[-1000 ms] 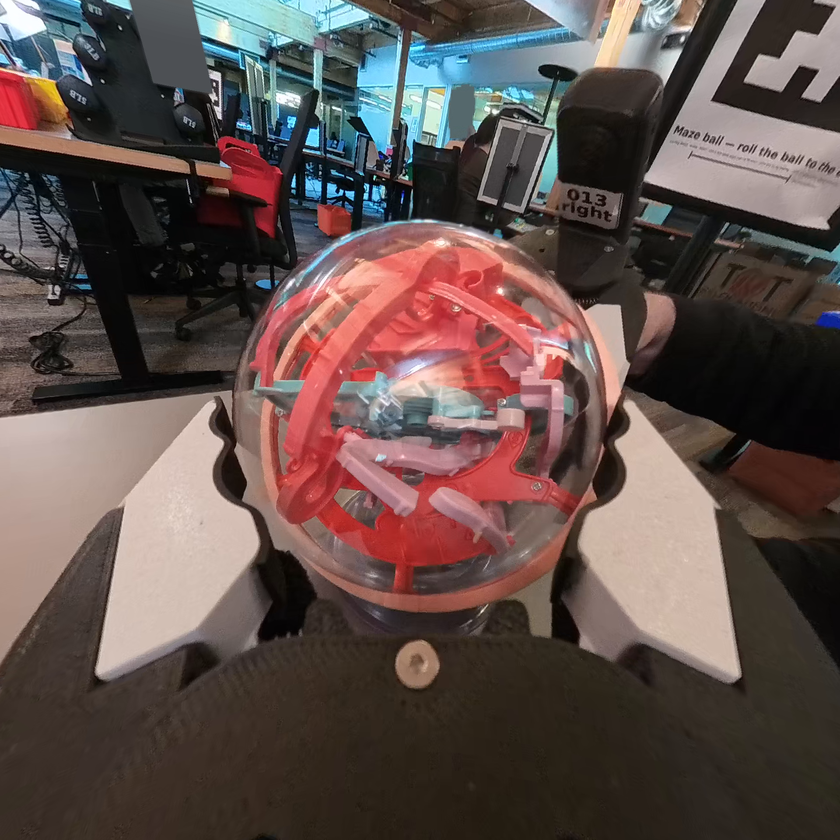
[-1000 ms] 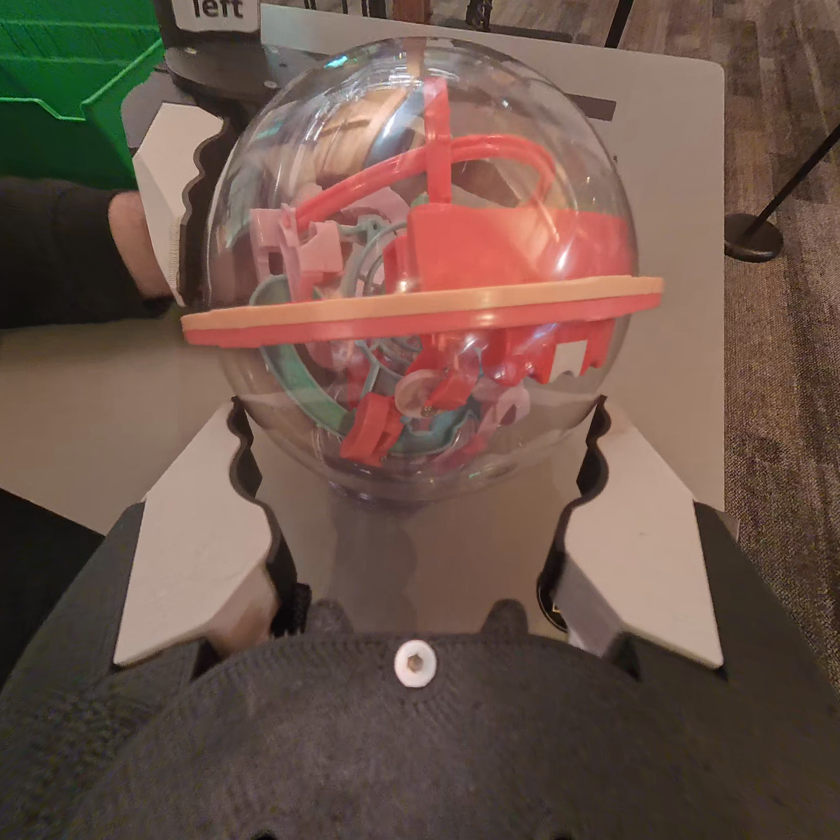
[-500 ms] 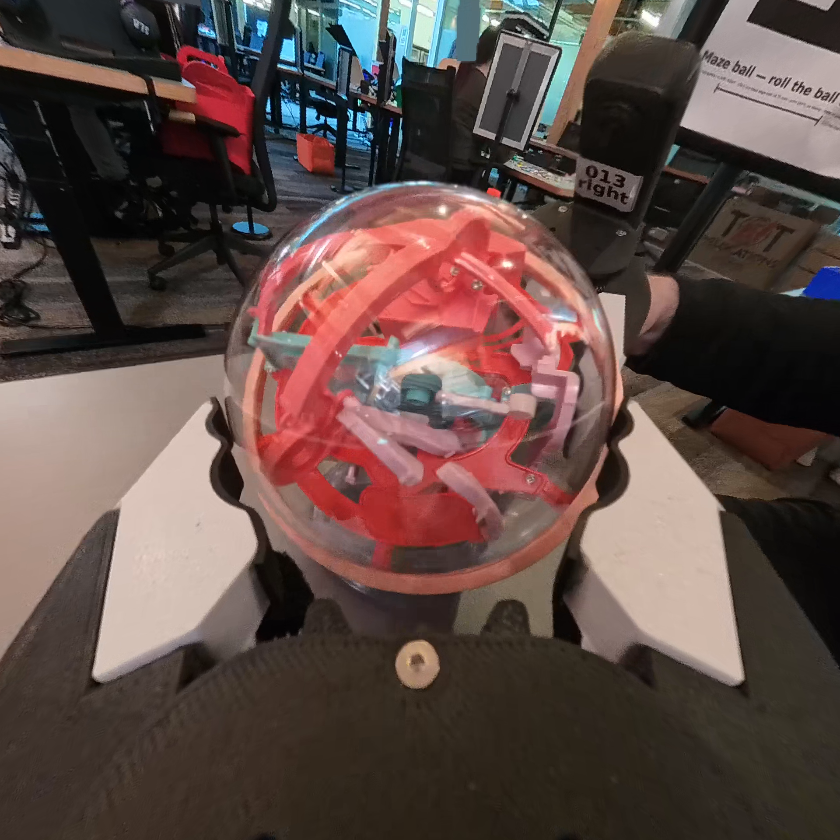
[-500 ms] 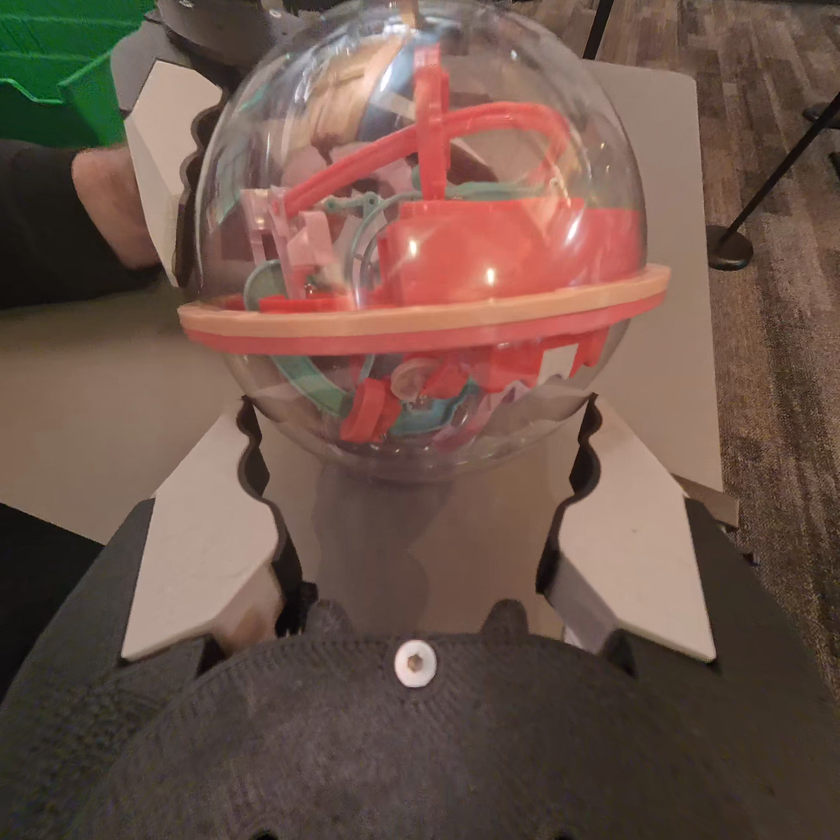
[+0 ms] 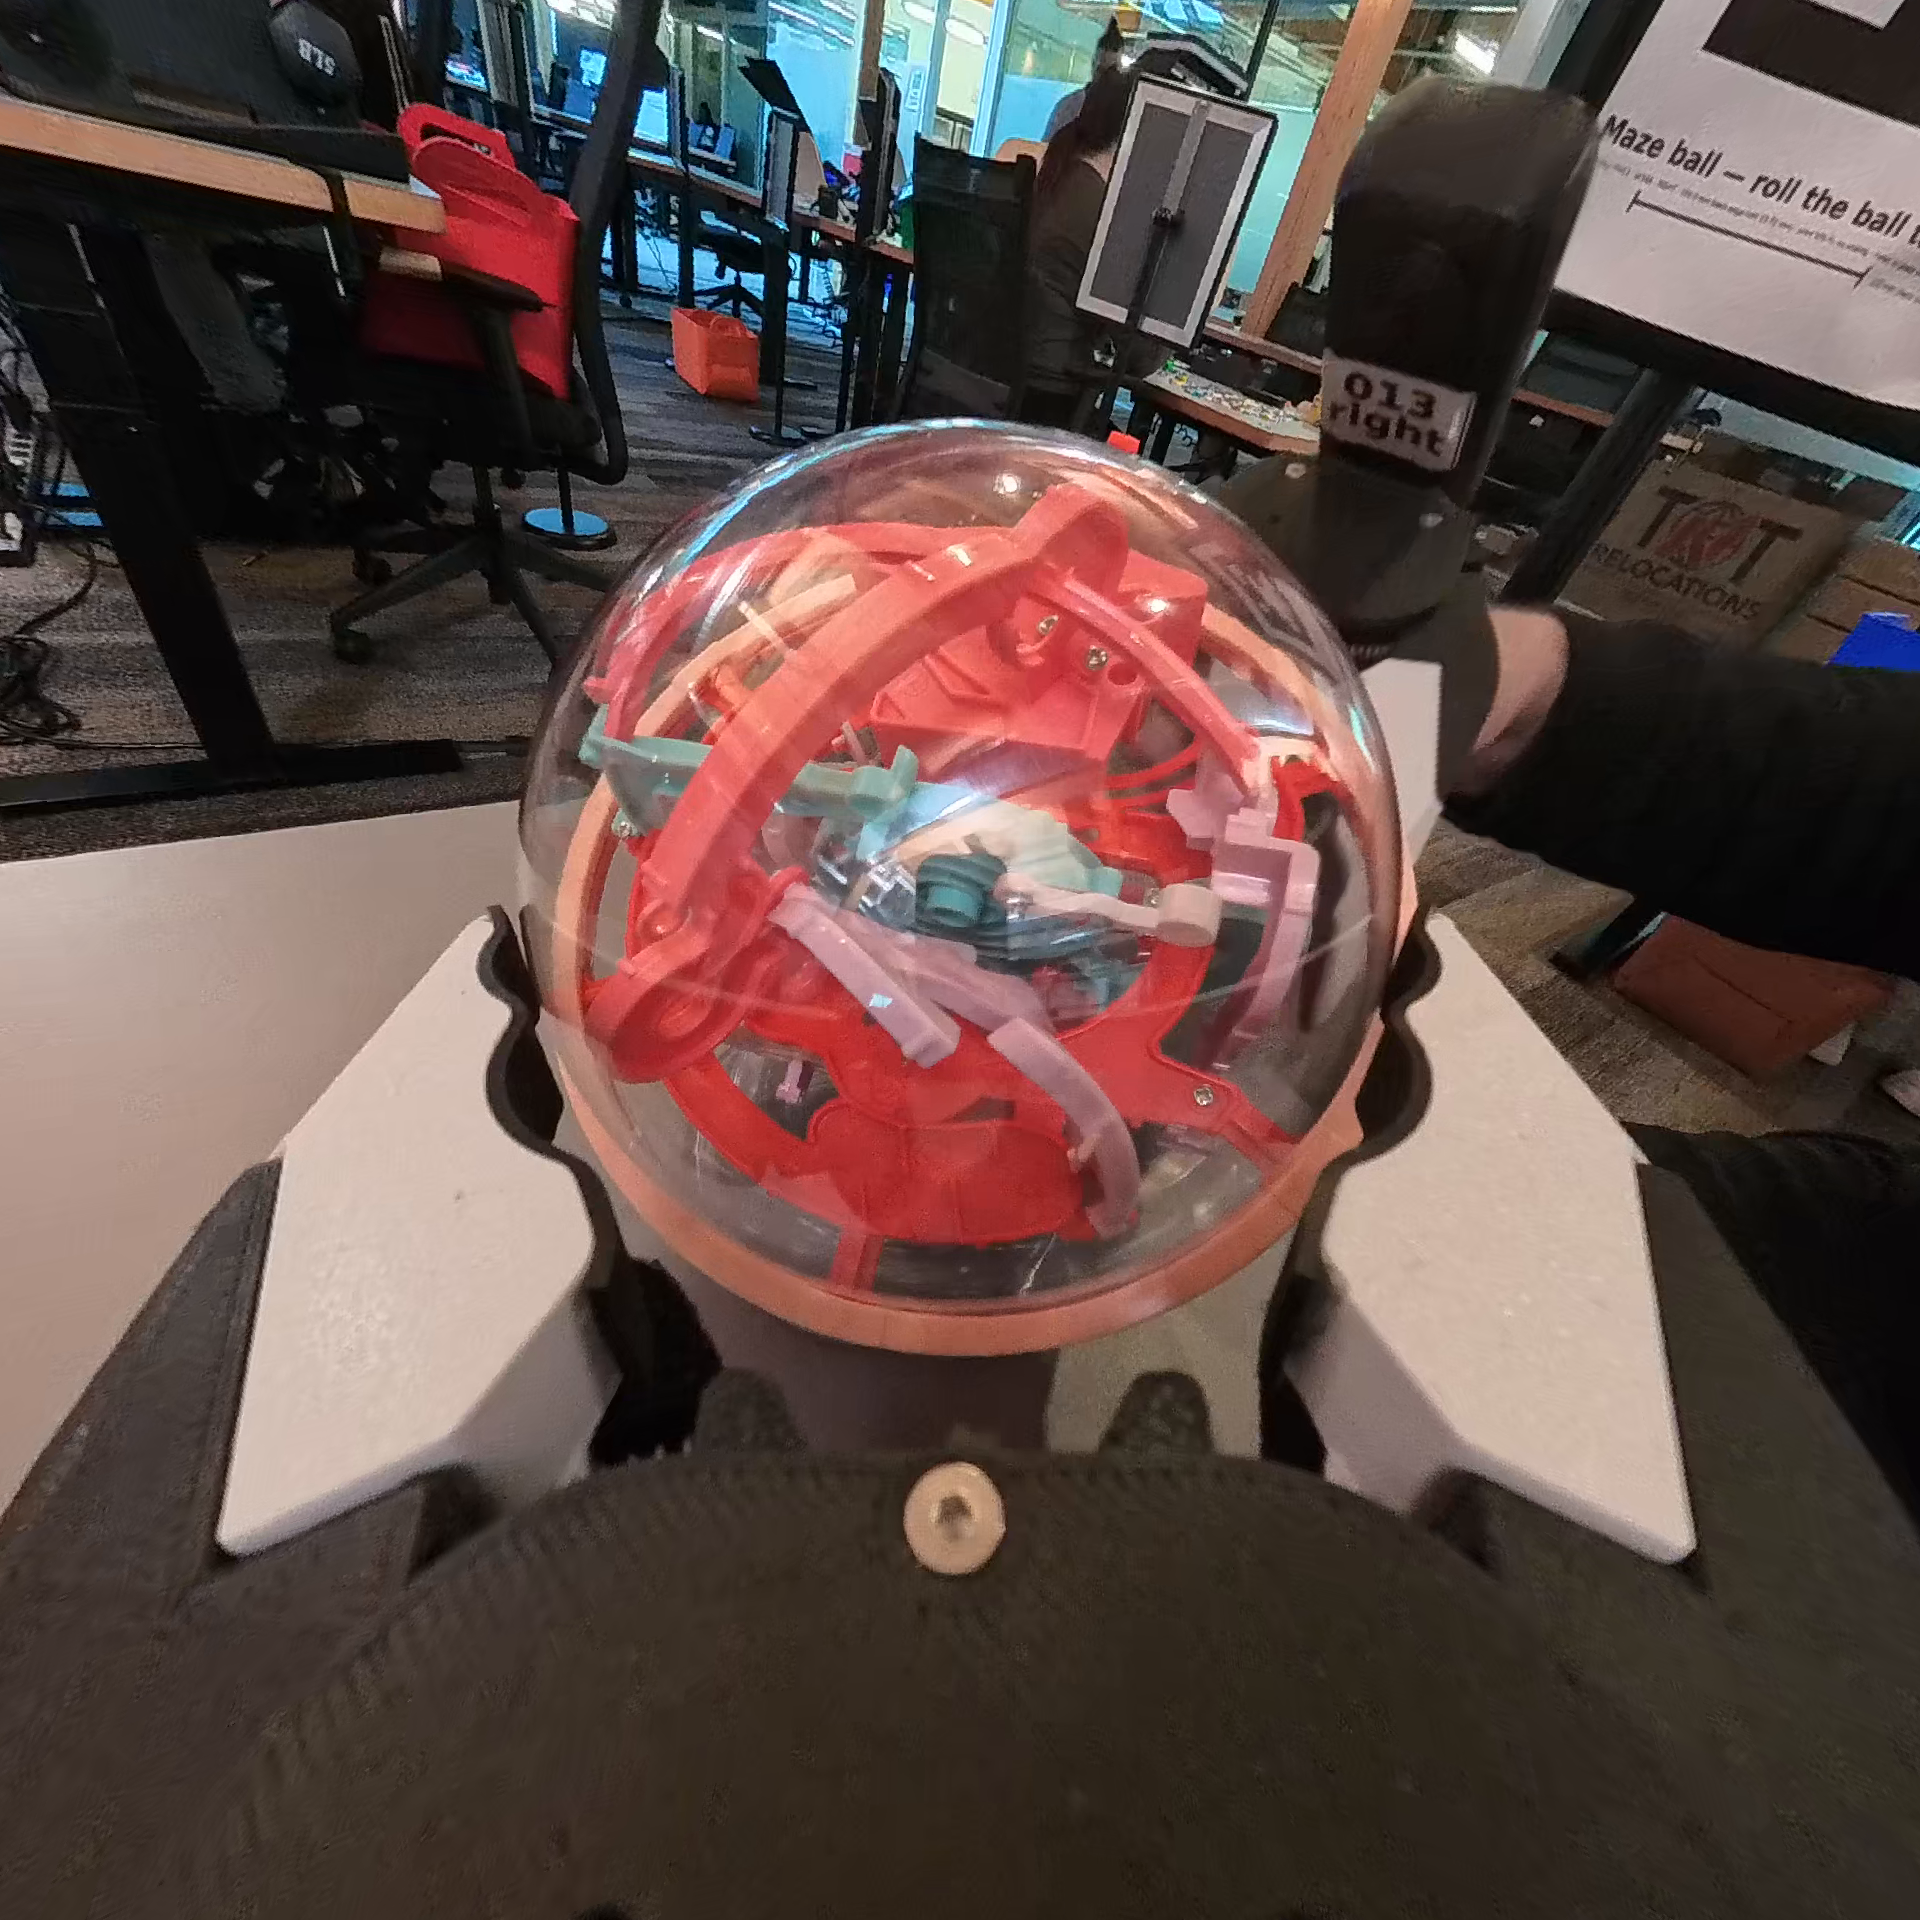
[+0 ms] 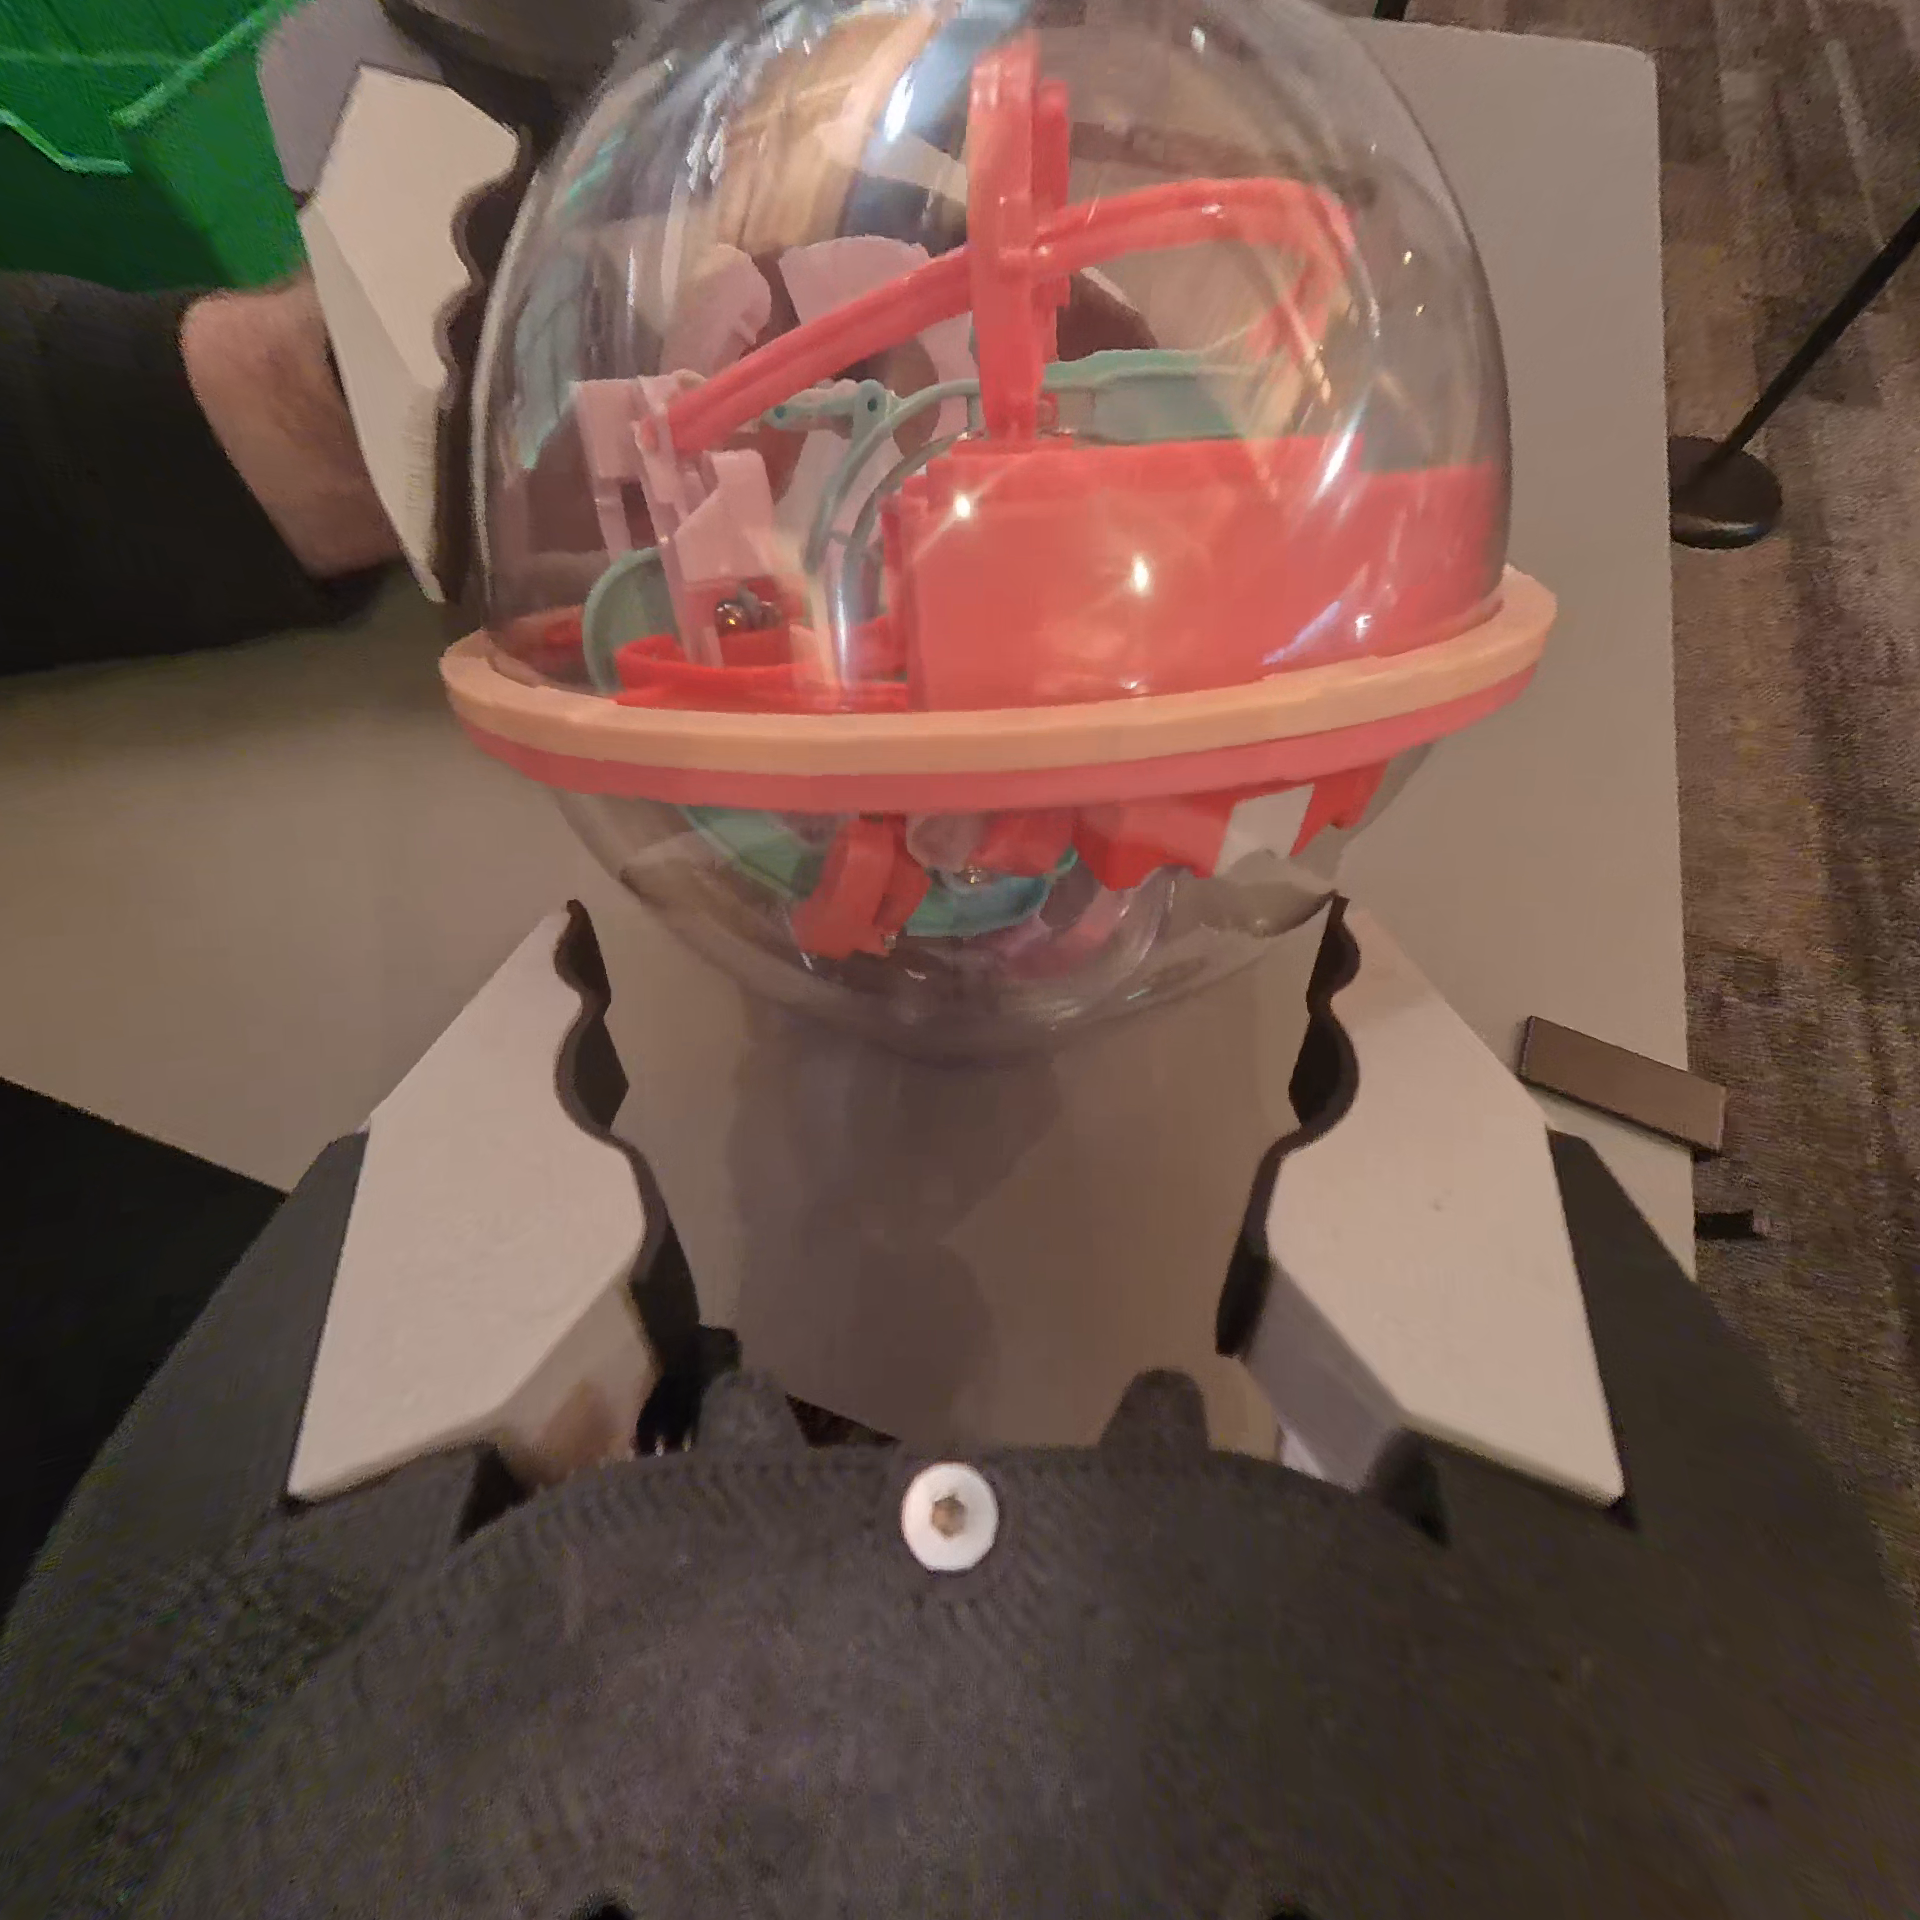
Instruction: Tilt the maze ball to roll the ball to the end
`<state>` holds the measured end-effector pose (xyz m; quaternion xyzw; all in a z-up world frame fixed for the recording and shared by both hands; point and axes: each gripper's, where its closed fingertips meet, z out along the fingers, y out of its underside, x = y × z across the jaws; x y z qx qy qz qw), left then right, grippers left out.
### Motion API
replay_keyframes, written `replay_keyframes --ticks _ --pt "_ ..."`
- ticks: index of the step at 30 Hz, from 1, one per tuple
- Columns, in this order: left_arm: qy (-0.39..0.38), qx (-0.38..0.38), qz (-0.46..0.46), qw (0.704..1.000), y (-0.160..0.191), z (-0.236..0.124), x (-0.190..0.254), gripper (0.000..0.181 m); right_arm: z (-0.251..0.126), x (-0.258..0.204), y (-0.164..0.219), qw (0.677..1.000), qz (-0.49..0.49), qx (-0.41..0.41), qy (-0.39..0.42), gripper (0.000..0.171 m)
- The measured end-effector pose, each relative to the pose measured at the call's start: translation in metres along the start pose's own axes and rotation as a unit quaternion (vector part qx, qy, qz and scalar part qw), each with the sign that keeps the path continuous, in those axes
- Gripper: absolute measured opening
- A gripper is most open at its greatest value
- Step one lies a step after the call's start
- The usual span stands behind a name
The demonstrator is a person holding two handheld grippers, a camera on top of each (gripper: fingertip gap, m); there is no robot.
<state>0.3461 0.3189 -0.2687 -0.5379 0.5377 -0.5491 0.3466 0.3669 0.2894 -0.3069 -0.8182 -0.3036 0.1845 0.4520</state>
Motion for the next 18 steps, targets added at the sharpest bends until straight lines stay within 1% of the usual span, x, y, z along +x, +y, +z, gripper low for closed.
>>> replay_keyframes --ticks 4,6,7,8,9,11,14,18 --pt "0.0 -0.001 0.0 1.0 0.0 0.0 0.0 0.153 -0.017 -0.003 -0.009 0.995 0.082 0.017 -0.044 0.136" --pt "0.0 -0.002 0.0 1.0 0.0 0.0 0.0 0.153 -0.025 0.002 -0.016 0.99 0.123 0.032 -0.053 0.138" --pt "0.0 -0.003 0.0 1.0 0.0 0.0 0.0 0.153 -0.027 0.005 -0.021 0.988 0.14 0.043 -0.056 0.135" --pt "-0.001 -0.003 0.001 1.0 0.0 0.0 0.0 0.153 -0.029 0.007 -0.028 0.983 0.164 0.059 -0.064 0.128" --pt "-0.001 -0.004 0.001 1.0 0.0 0.0 0.0 0.153 -0.029 0.006 -0.034 0.976 0.188 0.073 -0.082 0.127" --pt "-0.002 -0.007 0.002 1.0 0.0 0.001 0.001 0.153 -0.026 0.004 -0.038 0.967 0.219 0.076 -0.102 0.124" --pt "-0.004 -0.012 0.005 1.0 0.0 0.002 0.001 0.153 -0.018 0.004 -0.031 0.969 0.219 0.054 -0.098 0.125" --pt "-0.004 -0.021 0.008 1.0 -0.002 0.002 0.002 0.153 -0.016 0.004 -0.028 0.968 0.226 0.053 -0.099 0.123"
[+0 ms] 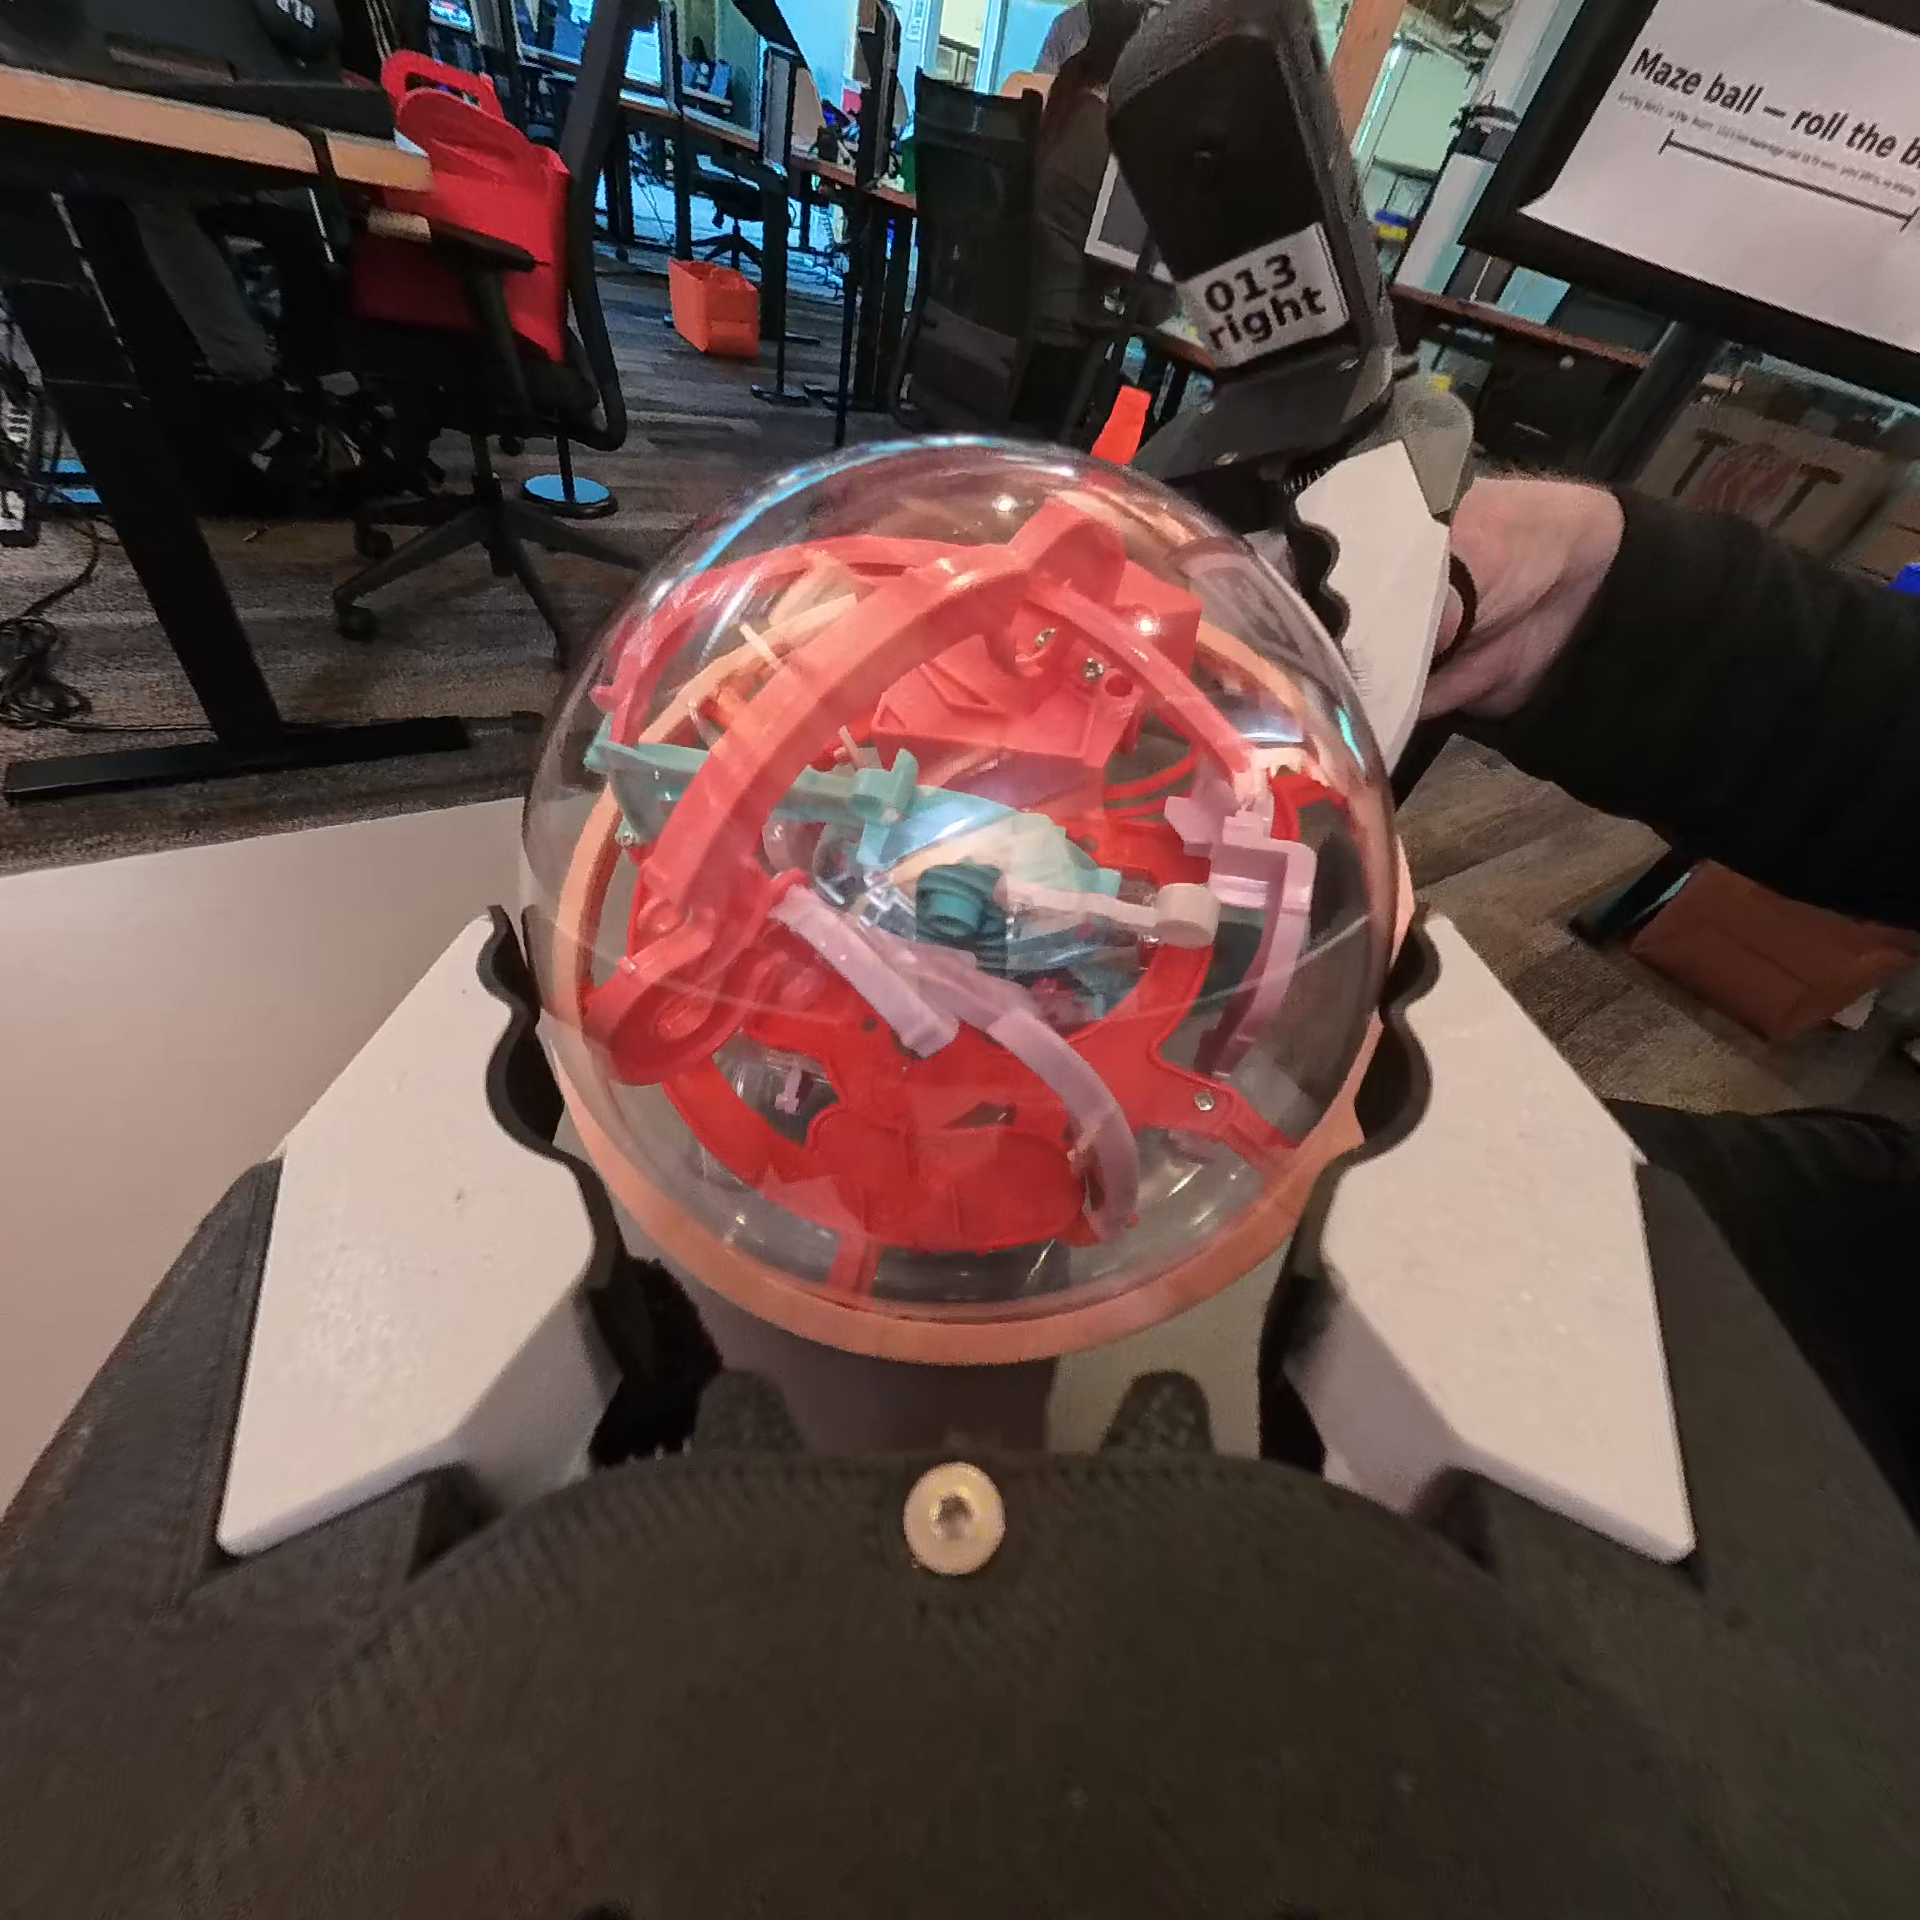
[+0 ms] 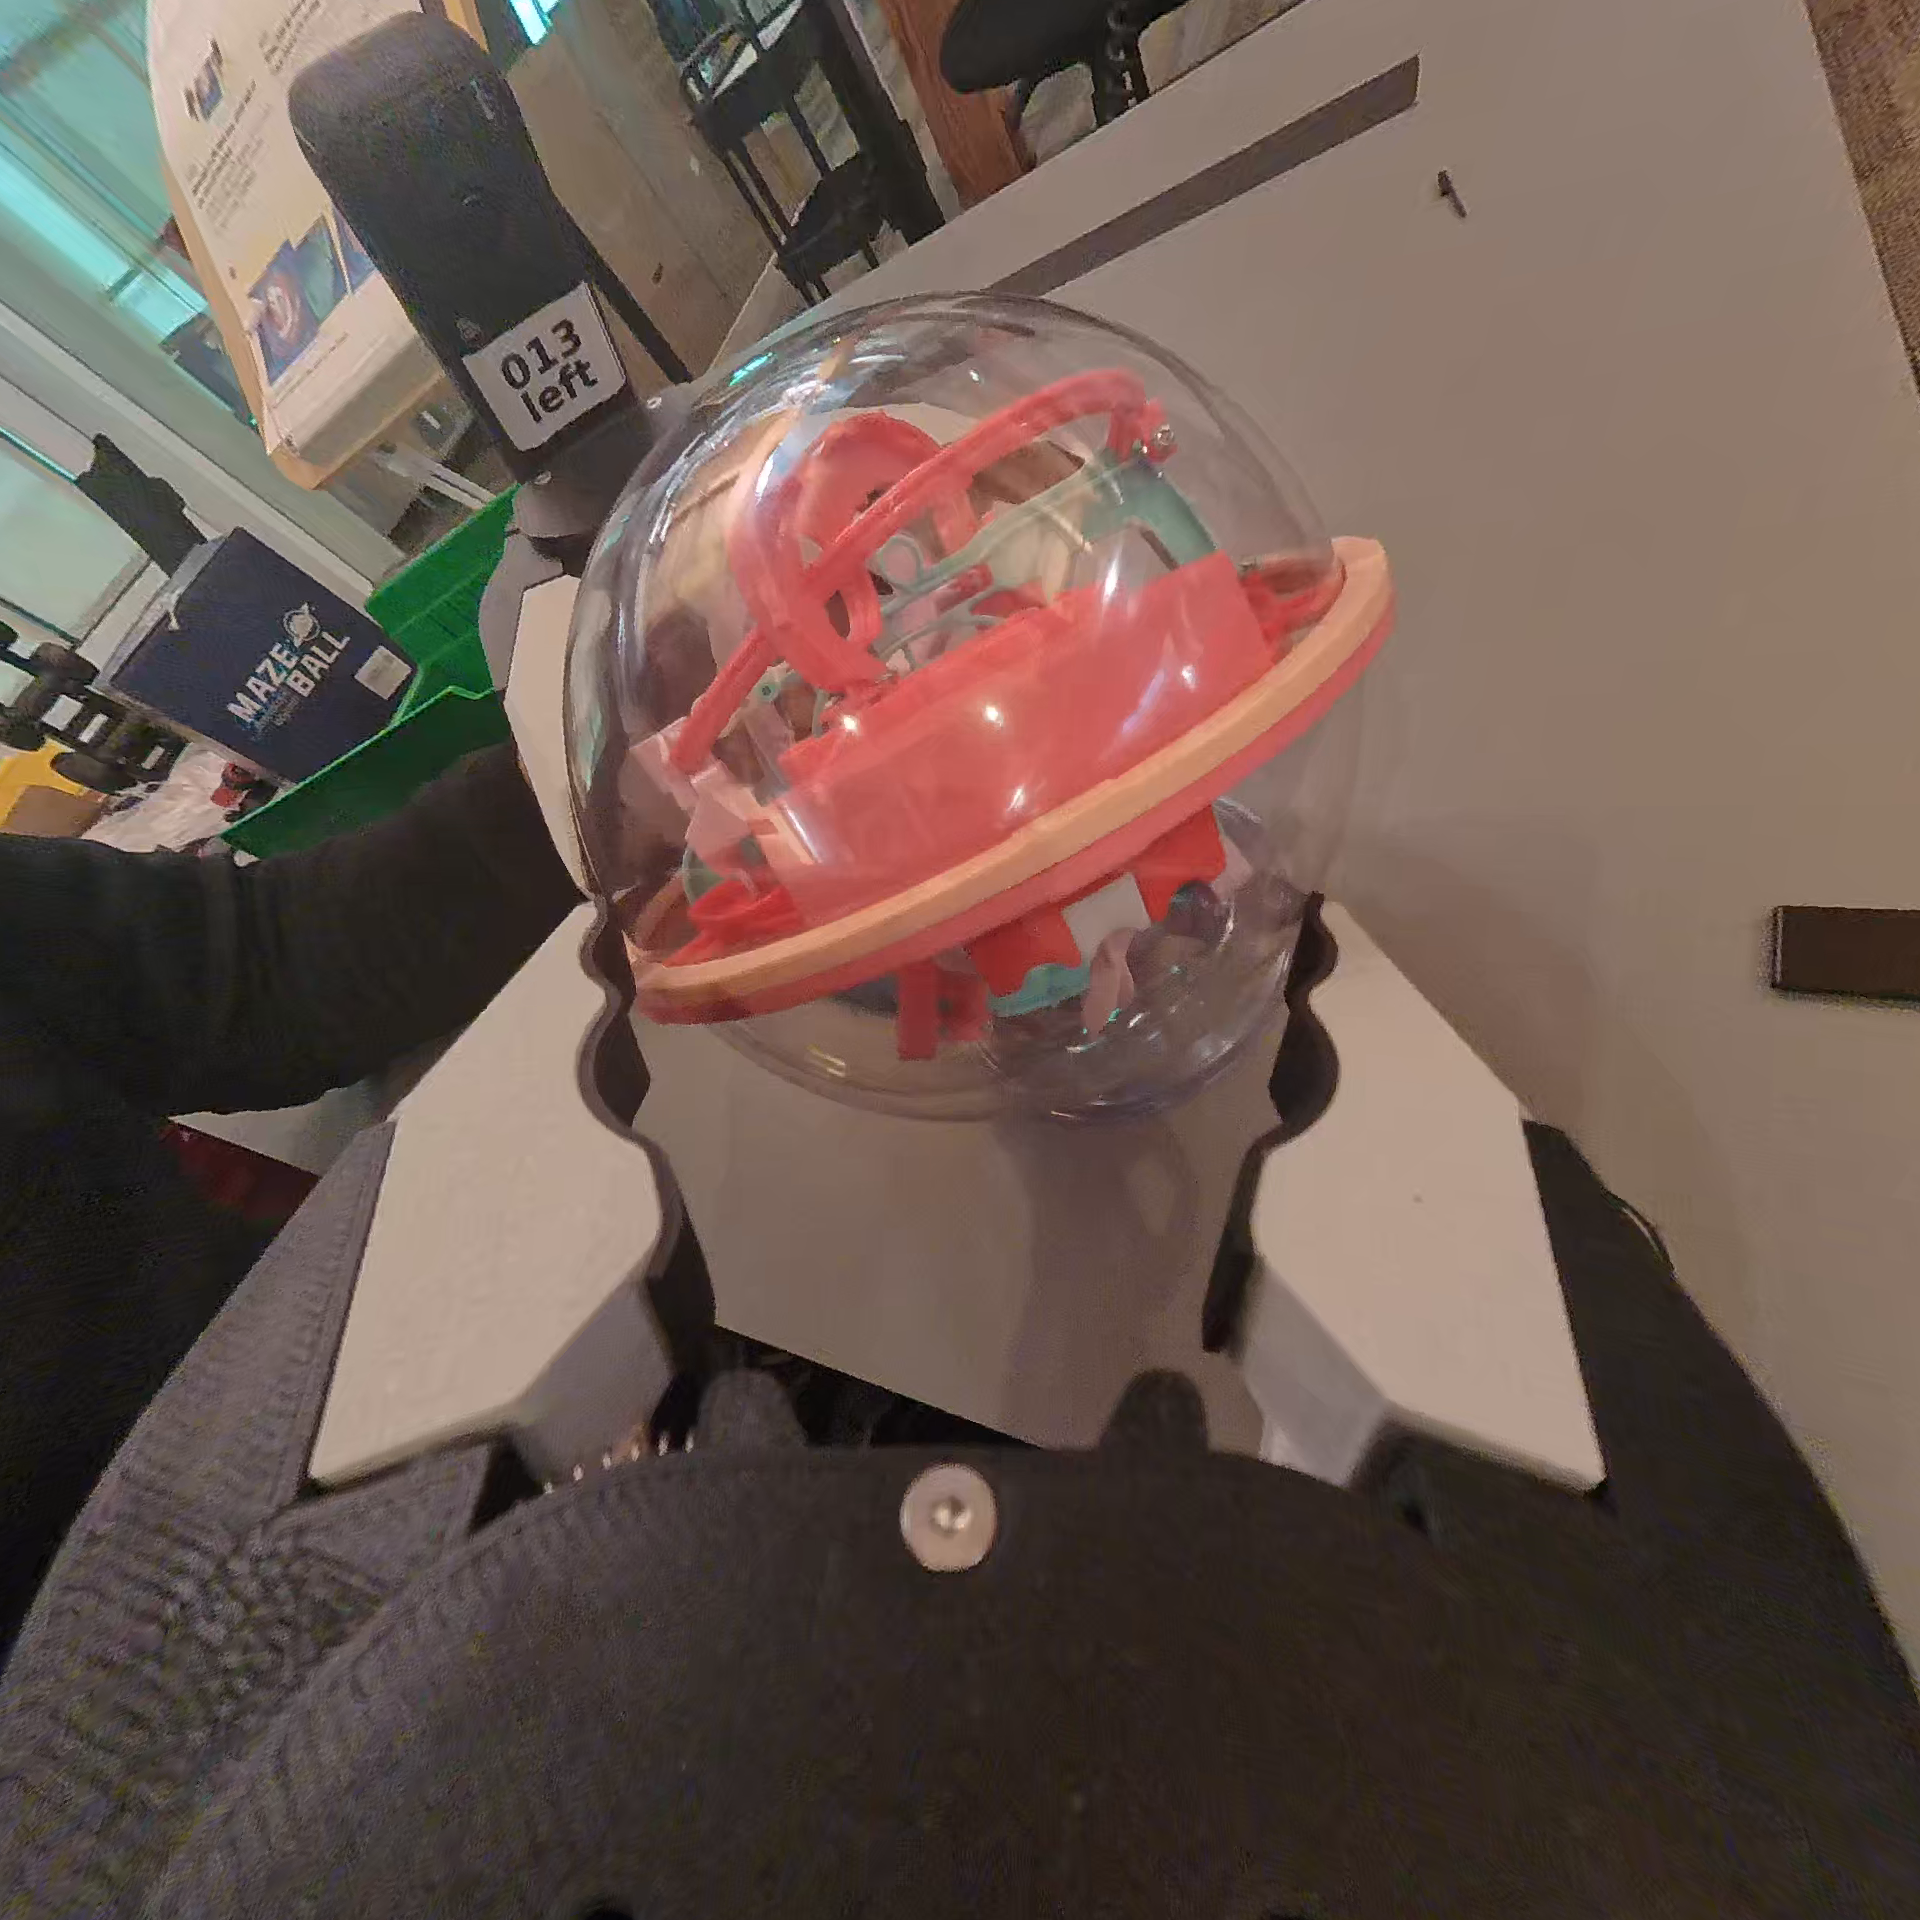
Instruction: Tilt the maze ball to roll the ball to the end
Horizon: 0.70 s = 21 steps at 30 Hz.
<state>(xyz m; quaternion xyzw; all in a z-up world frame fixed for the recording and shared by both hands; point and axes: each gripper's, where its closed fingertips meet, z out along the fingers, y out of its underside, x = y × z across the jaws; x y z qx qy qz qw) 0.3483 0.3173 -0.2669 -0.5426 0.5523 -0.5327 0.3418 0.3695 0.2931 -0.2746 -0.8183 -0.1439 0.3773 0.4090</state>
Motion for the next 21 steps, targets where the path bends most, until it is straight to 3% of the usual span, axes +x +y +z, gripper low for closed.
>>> replay_keyframes --ticks 21 --pt "0.022 -0.037 -0.097 0.994 0.015 0.0 -0.005 0.158 0.001 0.003 0.003 1.0 0.005 0.001 -0.003 0.12"
